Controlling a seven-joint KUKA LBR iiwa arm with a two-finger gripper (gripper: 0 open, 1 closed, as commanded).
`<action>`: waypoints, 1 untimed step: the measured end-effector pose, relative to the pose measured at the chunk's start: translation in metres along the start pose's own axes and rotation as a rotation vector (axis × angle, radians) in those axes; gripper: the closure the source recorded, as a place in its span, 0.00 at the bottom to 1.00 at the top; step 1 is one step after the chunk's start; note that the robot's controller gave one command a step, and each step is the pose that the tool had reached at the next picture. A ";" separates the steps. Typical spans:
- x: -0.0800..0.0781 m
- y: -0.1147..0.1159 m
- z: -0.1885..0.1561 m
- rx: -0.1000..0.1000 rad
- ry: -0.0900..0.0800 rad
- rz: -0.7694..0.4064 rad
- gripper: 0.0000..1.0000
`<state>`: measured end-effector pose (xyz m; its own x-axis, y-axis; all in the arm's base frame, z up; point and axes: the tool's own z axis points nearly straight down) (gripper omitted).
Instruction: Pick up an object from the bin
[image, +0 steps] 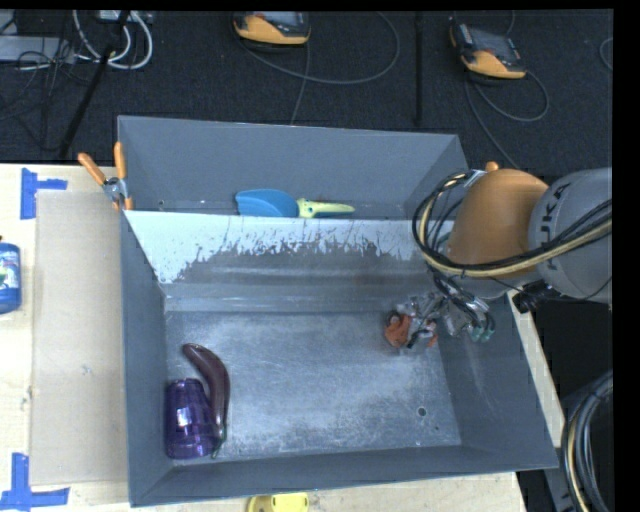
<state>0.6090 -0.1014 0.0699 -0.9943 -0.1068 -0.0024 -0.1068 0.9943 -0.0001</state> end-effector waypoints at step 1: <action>0.000 0.000 0.000 0.000 0.000 0.001 1.00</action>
Offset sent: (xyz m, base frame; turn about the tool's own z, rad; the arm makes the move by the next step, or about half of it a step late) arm 0.0000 0.0001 0.0224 0.0000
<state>0.6089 -0.1013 0.0699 -0.9943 -0.1062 -0.0022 -0.1062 0.9943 0.0002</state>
